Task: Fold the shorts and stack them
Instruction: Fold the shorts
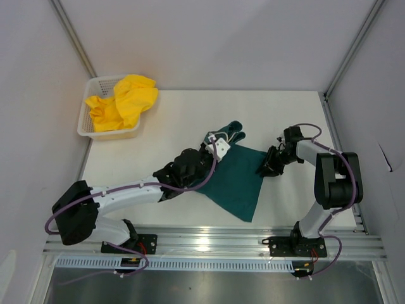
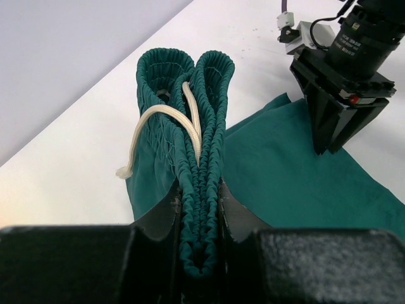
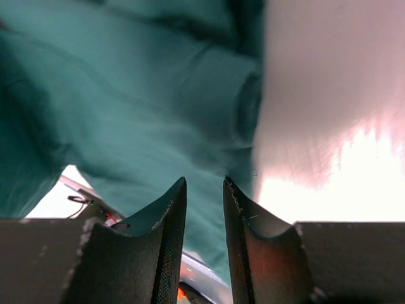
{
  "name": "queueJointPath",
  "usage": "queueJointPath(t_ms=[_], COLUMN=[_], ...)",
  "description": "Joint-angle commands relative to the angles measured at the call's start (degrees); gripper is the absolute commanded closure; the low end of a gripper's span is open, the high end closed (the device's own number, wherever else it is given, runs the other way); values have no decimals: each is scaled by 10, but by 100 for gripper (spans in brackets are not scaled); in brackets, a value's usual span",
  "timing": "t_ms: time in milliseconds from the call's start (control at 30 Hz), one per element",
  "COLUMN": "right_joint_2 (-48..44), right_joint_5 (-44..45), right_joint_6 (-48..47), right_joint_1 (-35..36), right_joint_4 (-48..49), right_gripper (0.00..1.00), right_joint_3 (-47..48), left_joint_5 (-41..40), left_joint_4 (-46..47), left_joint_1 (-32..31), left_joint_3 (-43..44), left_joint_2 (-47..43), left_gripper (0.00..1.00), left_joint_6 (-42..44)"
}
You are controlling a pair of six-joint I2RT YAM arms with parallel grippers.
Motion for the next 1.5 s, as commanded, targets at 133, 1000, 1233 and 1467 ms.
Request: queueJointPath(t_ms=[133, 1000, 1233, 1467], right_joint_2=[46, 65, 67, 70], right_joint_5=[55, 58, 56, 41], right_joint_6=[-13, -13, -10, -4], right_joint_1=[2, 0, -7, -8], right_joint_4=[15, 19, 21, 26], right_gripper=[70, 71, 70, 70], right_joint_3=[1, 1, 2, 2], left_joint_5=[-63, -218, -226, -240], left_joint_4=[25, 41, 32, 47], left_joint_1=[-54, -182, -200, -221], left_joint_3=[51, 161, 146, 145], left_joint_2=[39, 221, 243, 281], left_gripper=[100, 100, 100, 100], left_joint_6=[50, 101, 55, -28])
